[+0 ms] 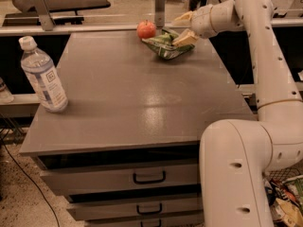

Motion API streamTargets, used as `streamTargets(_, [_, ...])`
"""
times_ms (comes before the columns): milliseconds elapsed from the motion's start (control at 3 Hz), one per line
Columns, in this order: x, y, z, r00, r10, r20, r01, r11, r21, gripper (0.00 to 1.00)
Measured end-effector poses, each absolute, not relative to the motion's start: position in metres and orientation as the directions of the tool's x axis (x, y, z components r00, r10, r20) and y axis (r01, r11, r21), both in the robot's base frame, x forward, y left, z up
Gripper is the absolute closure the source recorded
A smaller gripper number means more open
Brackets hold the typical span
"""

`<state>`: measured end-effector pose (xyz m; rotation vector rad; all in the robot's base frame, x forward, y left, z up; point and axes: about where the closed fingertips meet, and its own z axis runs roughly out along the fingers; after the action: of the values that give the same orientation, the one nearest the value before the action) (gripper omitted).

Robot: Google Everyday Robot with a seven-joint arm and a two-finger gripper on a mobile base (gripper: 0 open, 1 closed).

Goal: Move green jalapeno chip bag near apple

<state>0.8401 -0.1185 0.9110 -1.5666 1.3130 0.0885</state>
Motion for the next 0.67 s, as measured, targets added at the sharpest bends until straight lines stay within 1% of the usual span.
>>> streamTargets(333, [0.8389, -0.1130, 0.9133, 0.407, -0.669, -0.621, -0.755, 0.136, -0.641, 0.00])
streamTargets(667, [0.8364, -0.1124, 0.9184, 0.414, -0.662, -0.625, -0.753, 0.137, -0.643, 0.00])
